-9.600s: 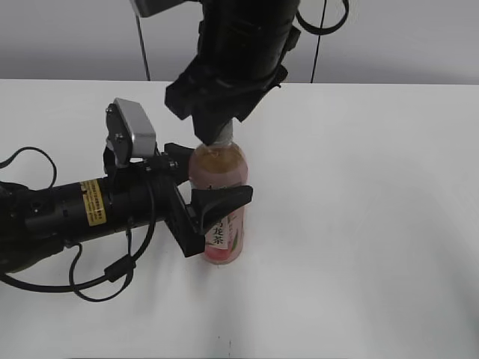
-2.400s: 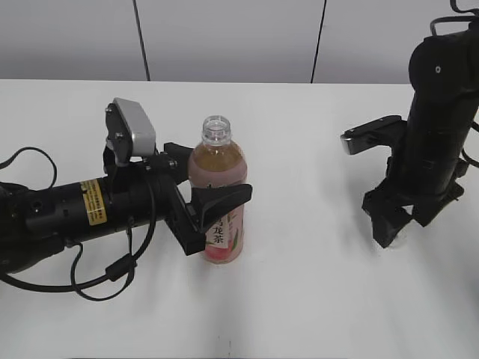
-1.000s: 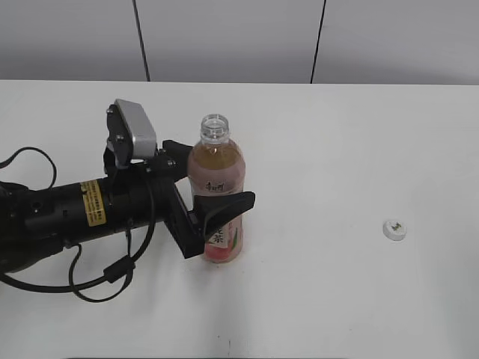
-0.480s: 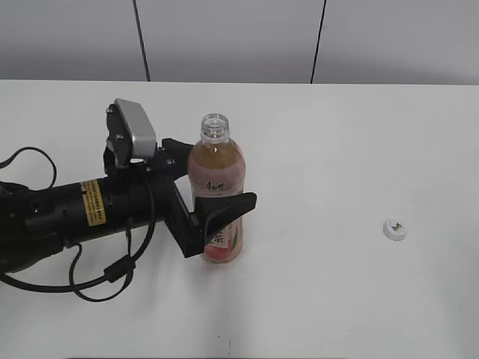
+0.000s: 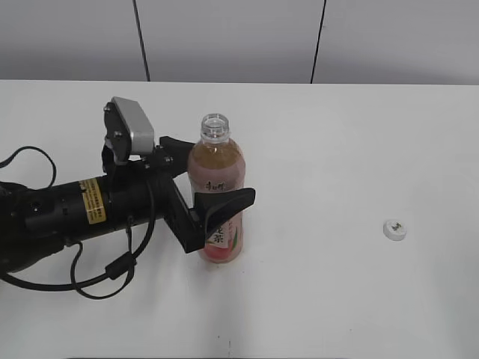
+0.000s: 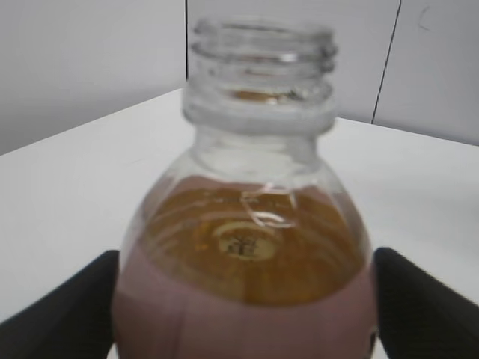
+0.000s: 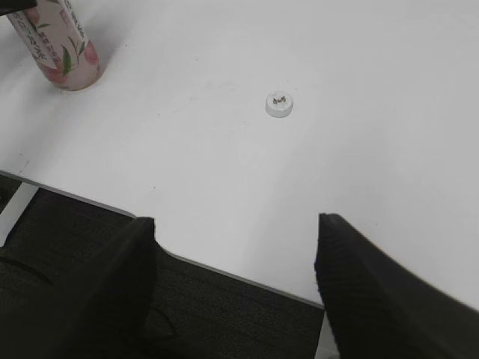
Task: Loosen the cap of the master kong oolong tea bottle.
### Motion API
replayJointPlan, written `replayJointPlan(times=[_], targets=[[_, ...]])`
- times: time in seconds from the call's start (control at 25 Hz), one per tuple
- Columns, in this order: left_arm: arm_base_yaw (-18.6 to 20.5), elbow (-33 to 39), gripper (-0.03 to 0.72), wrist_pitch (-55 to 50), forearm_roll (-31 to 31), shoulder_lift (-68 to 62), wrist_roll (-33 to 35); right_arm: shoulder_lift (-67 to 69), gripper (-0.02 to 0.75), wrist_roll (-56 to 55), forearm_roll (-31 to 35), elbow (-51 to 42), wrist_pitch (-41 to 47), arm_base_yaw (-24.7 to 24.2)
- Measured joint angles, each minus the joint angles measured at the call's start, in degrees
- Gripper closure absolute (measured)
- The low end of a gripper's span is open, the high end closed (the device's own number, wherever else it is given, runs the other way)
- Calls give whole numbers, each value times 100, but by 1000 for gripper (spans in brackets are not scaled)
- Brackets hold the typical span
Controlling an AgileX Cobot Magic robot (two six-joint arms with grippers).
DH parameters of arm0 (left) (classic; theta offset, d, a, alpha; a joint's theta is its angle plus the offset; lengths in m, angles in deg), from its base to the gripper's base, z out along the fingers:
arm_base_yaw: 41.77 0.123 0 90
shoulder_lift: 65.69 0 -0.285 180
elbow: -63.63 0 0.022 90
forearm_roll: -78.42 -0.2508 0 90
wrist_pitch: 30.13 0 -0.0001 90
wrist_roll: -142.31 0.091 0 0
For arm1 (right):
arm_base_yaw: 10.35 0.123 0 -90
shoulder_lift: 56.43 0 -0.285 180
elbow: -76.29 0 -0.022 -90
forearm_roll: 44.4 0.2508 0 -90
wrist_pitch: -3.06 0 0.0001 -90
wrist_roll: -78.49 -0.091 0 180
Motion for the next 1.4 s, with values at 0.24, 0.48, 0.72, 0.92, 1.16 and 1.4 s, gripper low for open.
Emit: replayJointPlan(times=[0.24,0.48,0.72,0.92,1.16,1.4], targets=[[0,0,101,2,158,325,0,0,234,0,0,0,-15,0],[0,0,101,5,183,723,-206,0,234,0,0,0,-26,0],[0,0,101,-38,181,1325,-329,0,234,0,0,0,-38,0],[0,4,101,-818,92,1930,-426,0,234,0,0,0,-38,0],[0,4,101,-2168,77,3045,-623,0,234,0,-1,0,-38,0],[0,6,102,-4272,635,4347,-1445,0,234,0,-6,0,-38,0]])
